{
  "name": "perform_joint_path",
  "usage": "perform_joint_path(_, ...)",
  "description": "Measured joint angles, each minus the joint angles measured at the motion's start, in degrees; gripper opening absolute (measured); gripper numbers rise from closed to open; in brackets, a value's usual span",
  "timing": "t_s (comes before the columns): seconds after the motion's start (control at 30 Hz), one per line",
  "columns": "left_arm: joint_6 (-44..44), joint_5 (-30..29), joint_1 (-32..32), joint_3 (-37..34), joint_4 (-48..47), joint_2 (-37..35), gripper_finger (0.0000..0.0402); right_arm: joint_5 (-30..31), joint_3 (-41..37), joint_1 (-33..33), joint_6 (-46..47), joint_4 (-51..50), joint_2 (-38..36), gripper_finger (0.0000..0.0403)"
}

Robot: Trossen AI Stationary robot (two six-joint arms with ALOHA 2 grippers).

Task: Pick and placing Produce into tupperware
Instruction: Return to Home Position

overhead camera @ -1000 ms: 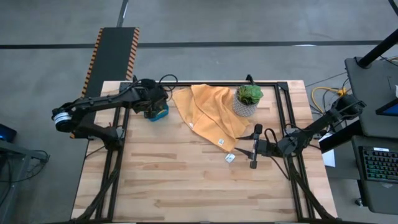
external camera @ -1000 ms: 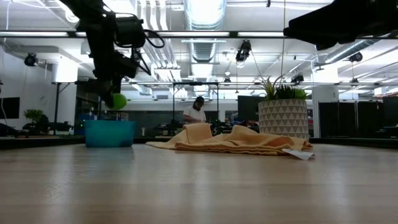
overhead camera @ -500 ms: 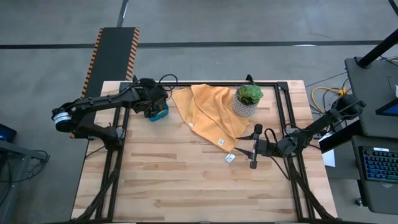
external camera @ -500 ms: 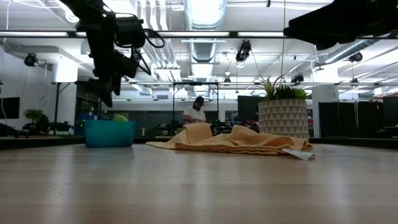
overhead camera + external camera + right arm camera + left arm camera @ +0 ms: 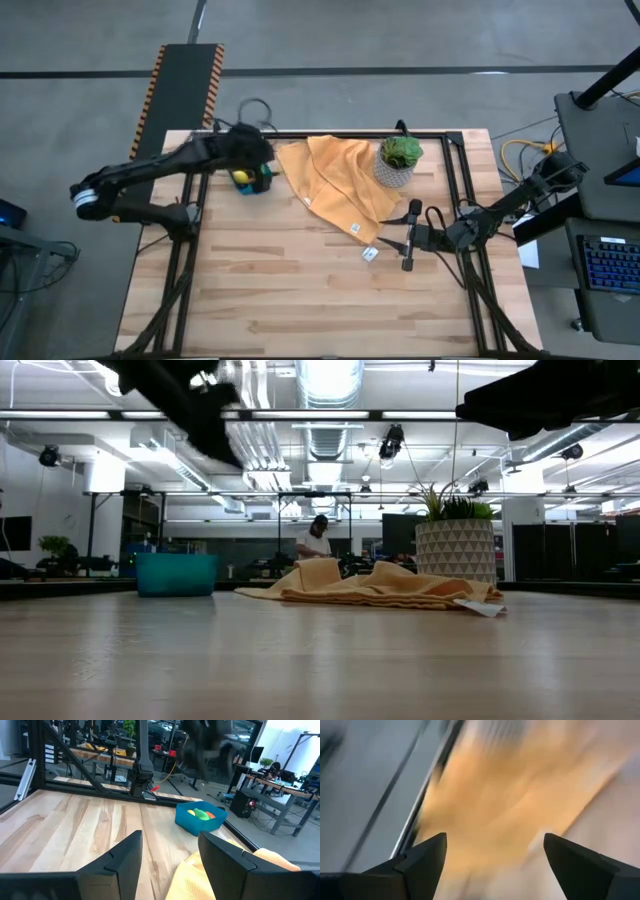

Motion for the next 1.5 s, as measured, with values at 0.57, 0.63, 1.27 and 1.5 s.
perform_joint_path(0.57, -16.95, 20.11, -4.16, -32.70, 48.93, -30.60, 0.0317, 0.07, 0.95, 0.00, 0.57, 0.00, 0.00, 0.0187)
perform_joint_path(0.63, -19.05, 18.41, -4.24, -36.49, 48.97, -34.74, 0.0311, 1.48, 1.39, 0.02, 0.55, 0.00, -0.35, 0.0187)
perform_joint_path(1.27, -17.71, 17.44, -4.22, -42.30, 27.41, -63.01, 0.0009, -15.04, 2.10, 0.08, -4.34, 0.01, -7.09, 0.0015)
perform_joint_path(1.5, -16.50, 17.26, -4.22, -42.19, 27.36, -61.94, 0.0001, -30.73, 2.57, -9.99, -2.33, -1.13, -9.13, 0.0008)
